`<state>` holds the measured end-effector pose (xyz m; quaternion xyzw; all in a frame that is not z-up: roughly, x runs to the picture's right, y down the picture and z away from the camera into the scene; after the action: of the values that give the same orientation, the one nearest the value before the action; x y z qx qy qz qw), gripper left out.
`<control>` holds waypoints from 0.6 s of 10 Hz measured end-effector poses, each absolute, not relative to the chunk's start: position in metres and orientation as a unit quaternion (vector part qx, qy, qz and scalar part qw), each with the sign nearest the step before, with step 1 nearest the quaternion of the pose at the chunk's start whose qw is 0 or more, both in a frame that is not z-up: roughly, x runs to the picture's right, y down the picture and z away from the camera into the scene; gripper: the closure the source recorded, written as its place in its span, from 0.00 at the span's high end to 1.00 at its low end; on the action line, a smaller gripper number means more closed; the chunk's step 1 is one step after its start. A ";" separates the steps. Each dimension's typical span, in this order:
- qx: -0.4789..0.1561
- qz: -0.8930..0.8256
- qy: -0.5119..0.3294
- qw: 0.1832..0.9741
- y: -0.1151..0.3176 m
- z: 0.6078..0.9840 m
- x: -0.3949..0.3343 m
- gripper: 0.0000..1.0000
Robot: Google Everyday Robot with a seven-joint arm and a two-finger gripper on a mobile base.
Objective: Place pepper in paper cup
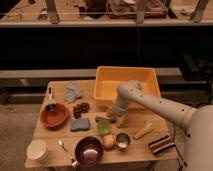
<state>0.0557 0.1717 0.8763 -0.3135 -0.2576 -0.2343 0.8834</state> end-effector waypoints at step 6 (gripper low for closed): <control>-0.324 -0.256 -0.233 0.880 0.169 0.870 0.049 0.10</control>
<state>0.0494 0.1689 0.8702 -0.3245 -0.2327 -0.2557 0.8804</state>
